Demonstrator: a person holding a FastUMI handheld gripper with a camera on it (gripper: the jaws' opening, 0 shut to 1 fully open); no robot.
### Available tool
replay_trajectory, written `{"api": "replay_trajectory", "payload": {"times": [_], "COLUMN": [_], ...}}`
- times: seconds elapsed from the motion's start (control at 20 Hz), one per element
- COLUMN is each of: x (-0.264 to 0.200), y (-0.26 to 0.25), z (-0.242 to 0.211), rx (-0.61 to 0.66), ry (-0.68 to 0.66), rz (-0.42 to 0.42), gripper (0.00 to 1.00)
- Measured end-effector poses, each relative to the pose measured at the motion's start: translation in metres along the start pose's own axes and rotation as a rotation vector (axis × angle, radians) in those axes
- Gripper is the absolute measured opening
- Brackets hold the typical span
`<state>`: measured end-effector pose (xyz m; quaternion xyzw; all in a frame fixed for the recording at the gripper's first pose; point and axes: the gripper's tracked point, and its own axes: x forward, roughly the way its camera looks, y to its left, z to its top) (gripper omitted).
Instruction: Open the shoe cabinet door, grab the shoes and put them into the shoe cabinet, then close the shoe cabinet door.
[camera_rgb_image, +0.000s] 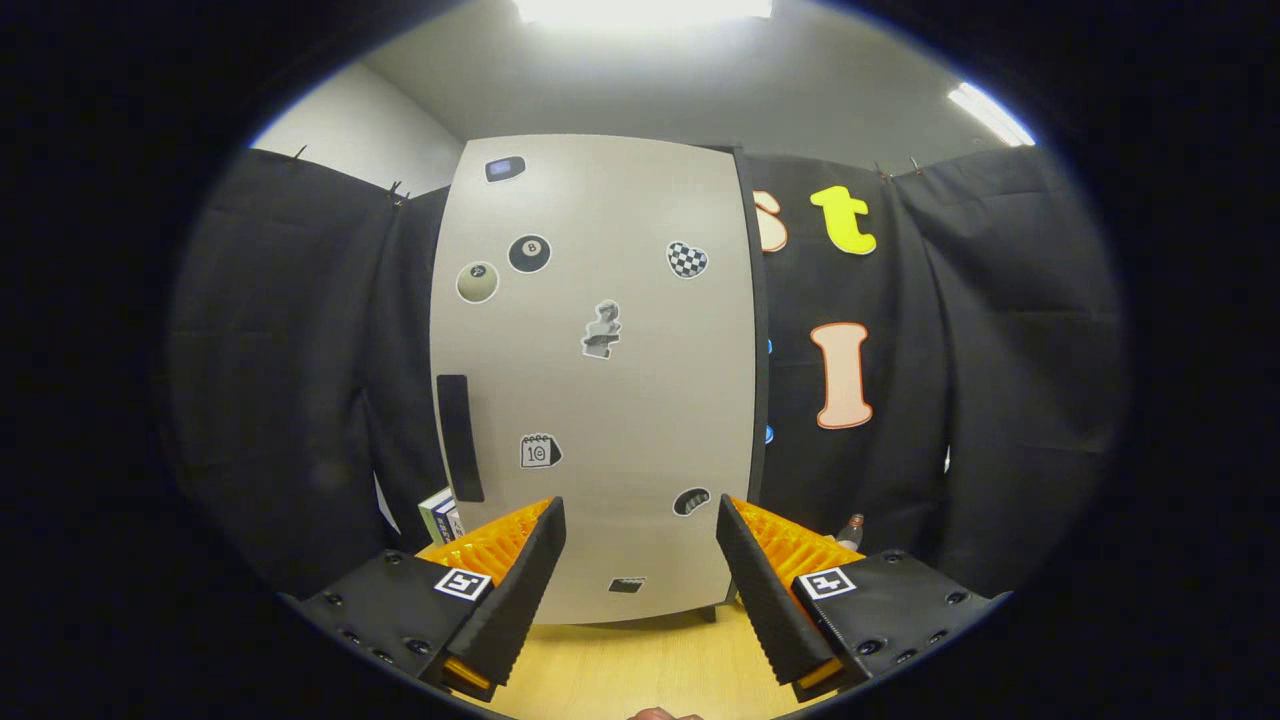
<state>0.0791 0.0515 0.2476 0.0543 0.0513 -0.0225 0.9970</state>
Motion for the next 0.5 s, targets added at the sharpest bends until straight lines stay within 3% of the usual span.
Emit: {"api": "replay_trajectory", "payload": {"times": [0.5], "x": [-0.025], "y": [0.027], "z": [0.003], "rx": [-0.035], "ry": [-0.051], "rz": [0.009], "gripper": [0.96]}}
